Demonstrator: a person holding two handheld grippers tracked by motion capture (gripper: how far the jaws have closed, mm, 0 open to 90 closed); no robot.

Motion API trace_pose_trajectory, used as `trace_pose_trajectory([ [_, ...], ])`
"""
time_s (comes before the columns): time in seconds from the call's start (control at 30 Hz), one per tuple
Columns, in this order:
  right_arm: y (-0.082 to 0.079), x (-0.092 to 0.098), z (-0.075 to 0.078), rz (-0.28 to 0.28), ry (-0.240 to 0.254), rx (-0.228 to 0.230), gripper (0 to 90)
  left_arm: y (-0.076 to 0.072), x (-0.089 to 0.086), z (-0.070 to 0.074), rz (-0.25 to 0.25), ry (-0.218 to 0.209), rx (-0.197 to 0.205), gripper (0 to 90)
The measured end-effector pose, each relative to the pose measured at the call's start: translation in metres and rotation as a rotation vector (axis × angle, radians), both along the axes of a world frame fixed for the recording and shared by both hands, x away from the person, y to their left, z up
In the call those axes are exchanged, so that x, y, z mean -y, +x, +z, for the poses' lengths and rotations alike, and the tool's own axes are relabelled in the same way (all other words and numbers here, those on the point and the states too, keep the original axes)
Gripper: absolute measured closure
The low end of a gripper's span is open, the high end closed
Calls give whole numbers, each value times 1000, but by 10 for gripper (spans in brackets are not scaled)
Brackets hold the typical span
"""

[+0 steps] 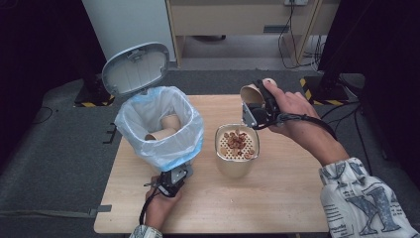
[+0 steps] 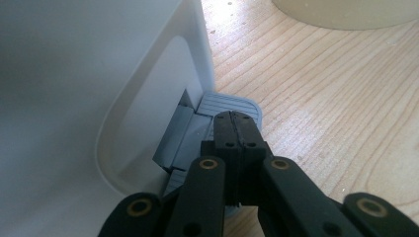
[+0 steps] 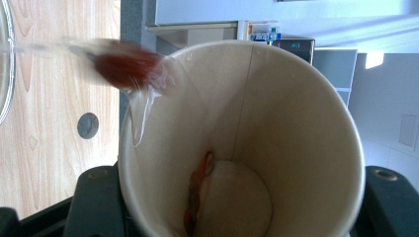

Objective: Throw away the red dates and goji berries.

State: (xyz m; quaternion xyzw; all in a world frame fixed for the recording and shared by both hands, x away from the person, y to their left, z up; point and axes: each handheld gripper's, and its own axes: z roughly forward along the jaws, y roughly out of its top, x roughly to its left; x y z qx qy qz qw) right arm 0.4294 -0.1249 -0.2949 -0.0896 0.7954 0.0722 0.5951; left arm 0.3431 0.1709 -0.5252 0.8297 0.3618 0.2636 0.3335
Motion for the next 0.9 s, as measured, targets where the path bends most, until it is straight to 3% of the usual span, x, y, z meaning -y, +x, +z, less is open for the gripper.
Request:
trace_pose_trajectory([
  [0.67, 1, 2, 3, 10, 26, -13, 351, 0, 0, 0, -2, 2, 1, 893],
  [0.9, -1, -3, 1, 12, -48, 22, 352, 0, 0, 0, -3, 3, 1, 892],
])
